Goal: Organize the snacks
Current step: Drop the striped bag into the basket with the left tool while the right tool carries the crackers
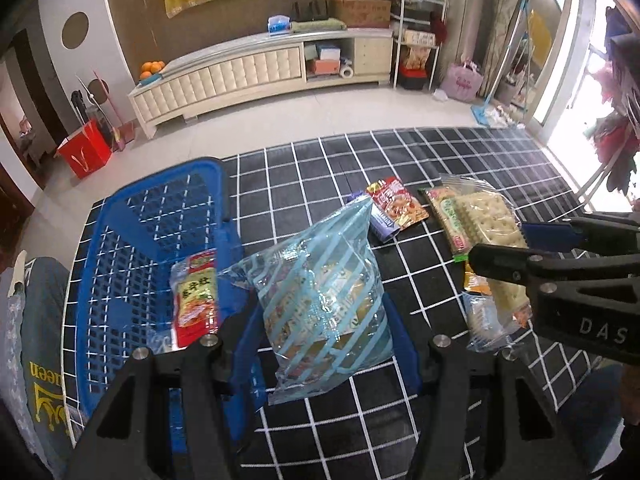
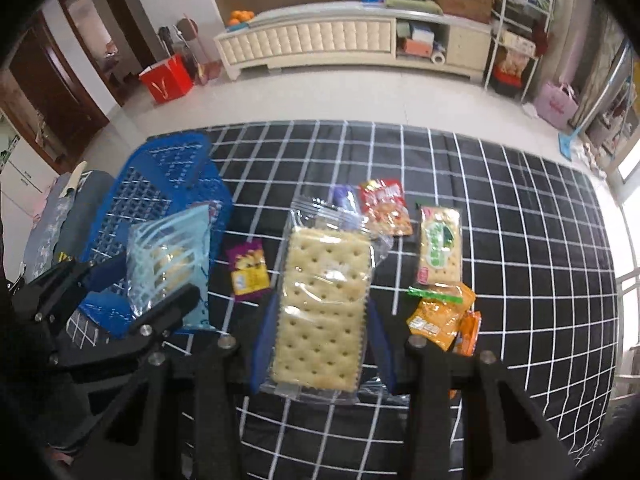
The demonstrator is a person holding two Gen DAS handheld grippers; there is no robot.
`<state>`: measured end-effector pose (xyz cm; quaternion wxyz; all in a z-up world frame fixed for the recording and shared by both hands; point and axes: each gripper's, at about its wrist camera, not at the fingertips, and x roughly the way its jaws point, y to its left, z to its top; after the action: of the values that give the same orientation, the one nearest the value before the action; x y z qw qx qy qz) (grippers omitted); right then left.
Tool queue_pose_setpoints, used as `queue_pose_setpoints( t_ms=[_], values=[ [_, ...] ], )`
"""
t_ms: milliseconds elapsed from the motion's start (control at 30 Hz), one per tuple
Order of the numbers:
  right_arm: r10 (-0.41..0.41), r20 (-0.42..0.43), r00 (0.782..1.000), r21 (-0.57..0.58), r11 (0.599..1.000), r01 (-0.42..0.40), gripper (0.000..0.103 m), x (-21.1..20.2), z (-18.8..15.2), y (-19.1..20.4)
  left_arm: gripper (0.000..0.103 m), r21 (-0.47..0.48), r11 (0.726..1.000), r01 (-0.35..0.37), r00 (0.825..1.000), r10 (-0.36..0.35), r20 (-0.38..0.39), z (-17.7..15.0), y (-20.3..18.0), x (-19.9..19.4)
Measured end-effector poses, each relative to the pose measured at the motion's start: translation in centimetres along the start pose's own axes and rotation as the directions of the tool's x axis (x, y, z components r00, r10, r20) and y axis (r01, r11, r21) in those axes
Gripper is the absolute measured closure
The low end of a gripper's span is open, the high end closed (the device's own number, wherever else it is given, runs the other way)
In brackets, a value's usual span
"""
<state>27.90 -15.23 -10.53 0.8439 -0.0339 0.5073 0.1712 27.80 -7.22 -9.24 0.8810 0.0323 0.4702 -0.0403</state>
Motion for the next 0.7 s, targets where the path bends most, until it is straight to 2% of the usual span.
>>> queue_pose_setpoints(
  t_ms=[233,467,700],
  values=[
    [0.026,0.05,0.998,-0.056,0.998,-0.023,0.055,-2.5,0.4,4.2,0.047,-0.014,1.0,-0.008,0.998,0.009,0.055,-0.5,3.6,-3.7],
    [0.092,0.045,0.995,-0.081,0.993,-0.088,0.055,-1.2,1.1,8.6,0.047,-0.048,0.998,-0.029,0.999,0.031,0.042,-1.3,8.4,-5.0],
    [0.112,0.02,0.994,-0.116,0.987,-0.109,0.055,0.6,1.9,12.3,0.047,-0.089,0.995,-0.042,0.999,0.044,0.012,-2.6,12.9,-4.8]
  ],
)
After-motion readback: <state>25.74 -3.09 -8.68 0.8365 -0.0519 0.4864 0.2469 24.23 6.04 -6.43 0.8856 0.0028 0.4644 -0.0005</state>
